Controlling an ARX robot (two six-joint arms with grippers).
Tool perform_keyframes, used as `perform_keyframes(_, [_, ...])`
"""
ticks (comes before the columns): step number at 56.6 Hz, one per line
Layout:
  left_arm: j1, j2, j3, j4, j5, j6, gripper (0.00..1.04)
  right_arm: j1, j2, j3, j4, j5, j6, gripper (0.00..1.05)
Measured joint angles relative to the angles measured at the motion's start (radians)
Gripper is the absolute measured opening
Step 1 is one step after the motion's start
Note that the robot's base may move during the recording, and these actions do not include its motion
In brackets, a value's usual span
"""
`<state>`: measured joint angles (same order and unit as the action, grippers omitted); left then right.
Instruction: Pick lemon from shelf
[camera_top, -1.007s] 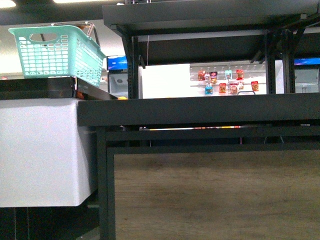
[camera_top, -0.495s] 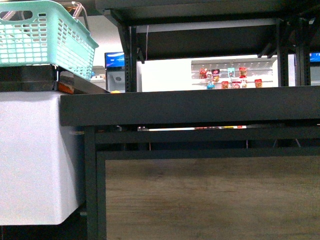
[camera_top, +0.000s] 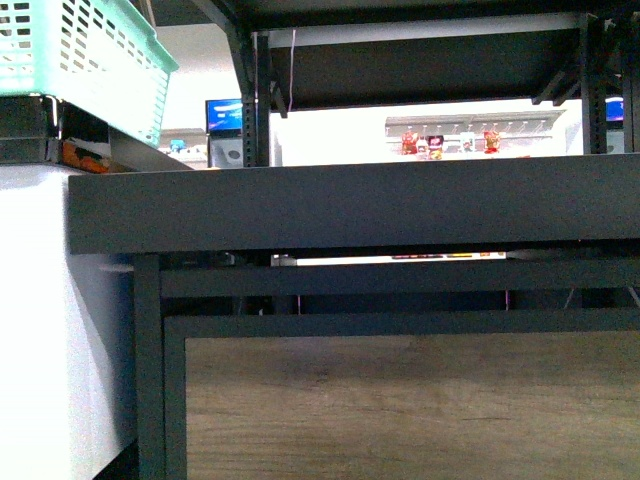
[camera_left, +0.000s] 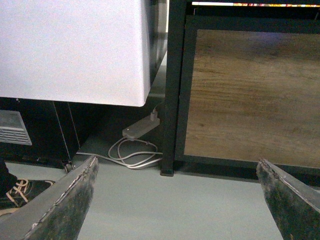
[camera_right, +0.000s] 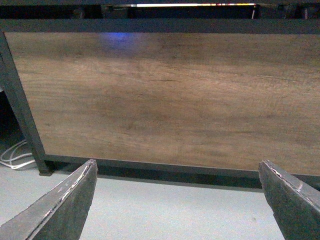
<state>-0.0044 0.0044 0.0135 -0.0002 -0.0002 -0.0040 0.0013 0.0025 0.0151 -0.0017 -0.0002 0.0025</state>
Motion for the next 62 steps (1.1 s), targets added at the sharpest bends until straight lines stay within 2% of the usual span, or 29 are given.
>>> perform_keyframes(62, [0.000, 0.000, 0.000, 0.000, 0.001, 0.000, 0.97, -0.001, 0.002, 0.000, 0.000, 0.000, 0.000, 0.97])
